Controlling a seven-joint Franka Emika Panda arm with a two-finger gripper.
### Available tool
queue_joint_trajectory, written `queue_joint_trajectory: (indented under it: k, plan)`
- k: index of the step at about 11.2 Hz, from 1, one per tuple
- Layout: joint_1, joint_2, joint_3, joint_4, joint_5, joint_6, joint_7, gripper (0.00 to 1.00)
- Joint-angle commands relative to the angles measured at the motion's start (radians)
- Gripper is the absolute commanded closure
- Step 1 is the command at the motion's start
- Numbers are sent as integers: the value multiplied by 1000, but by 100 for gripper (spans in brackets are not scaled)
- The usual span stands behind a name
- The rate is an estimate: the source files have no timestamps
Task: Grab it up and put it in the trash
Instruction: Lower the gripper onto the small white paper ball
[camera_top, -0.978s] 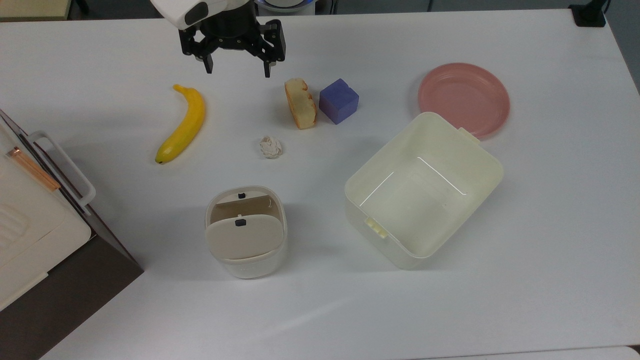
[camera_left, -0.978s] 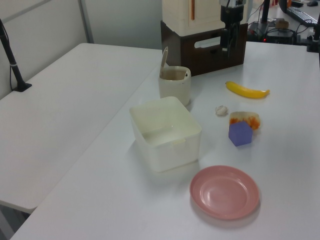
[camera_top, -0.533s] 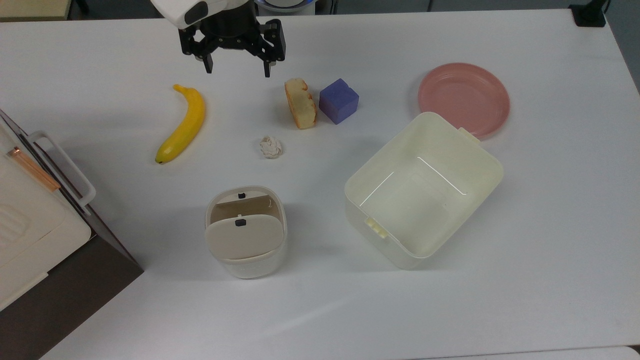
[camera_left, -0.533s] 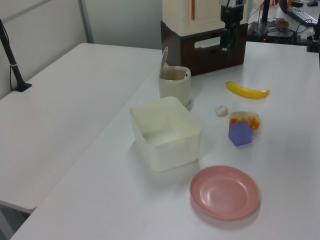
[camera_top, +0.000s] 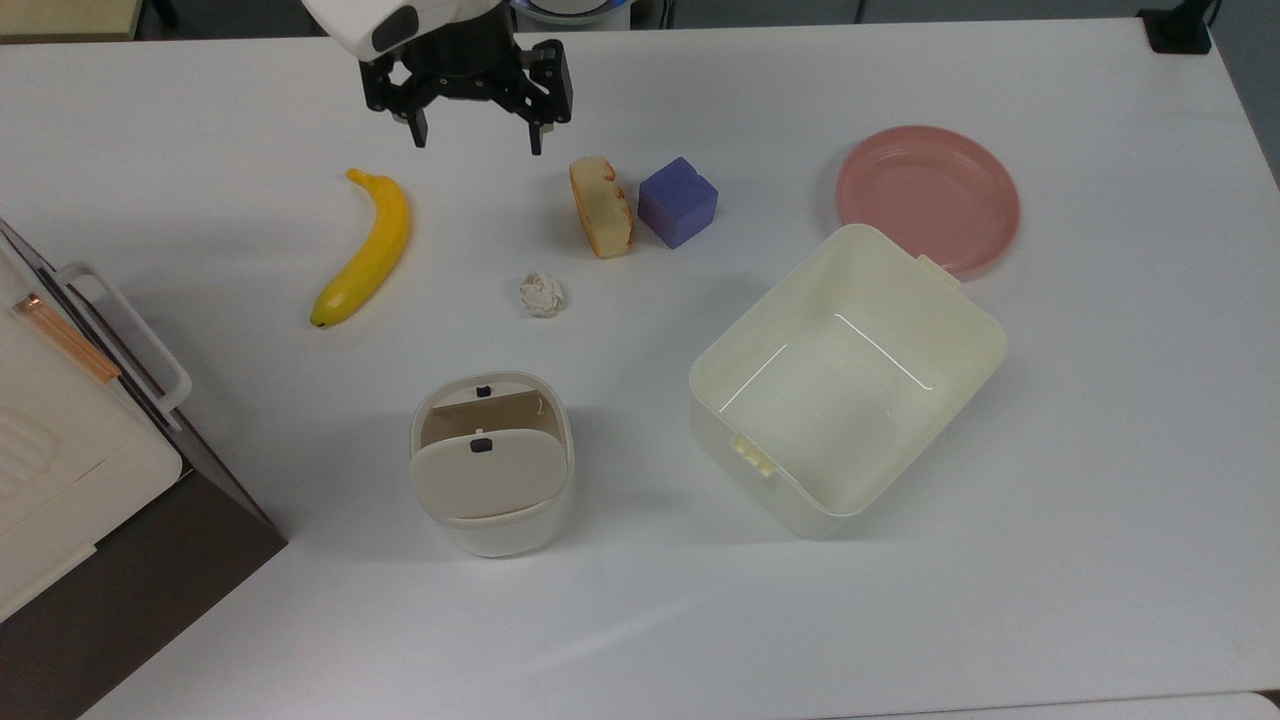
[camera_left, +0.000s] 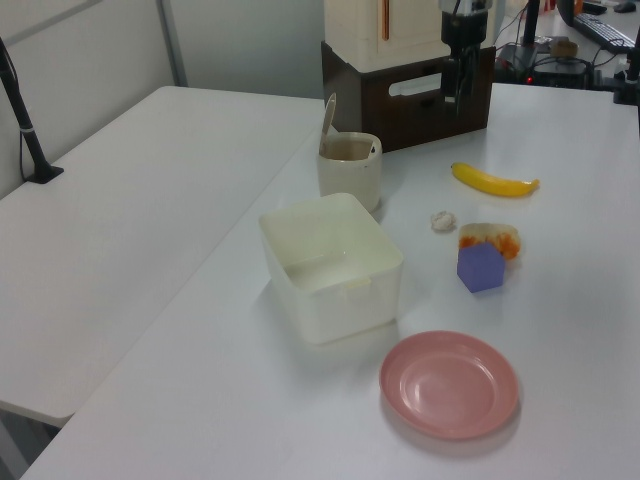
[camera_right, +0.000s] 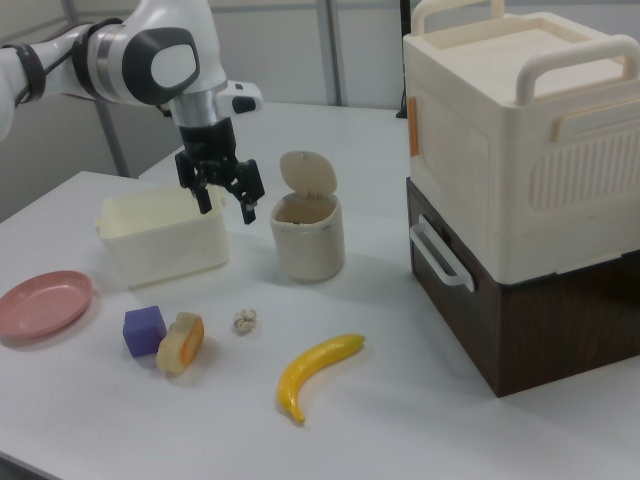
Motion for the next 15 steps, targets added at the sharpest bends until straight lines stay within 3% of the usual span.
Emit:
queue_joint_trajectory:
  k: [1,5,7,14,15]
  plan:
    - [85,-27,-34,-133,-2,32,-35,0]
    - [106,3,-30,-318,-2,283,-32,4]
    - [93,45,-30,-325,24,339,-29,15]
    - [92,189,-31,-313,33,480,-20,18]
    - [93,189,-31,-313,32,480,-23,29]
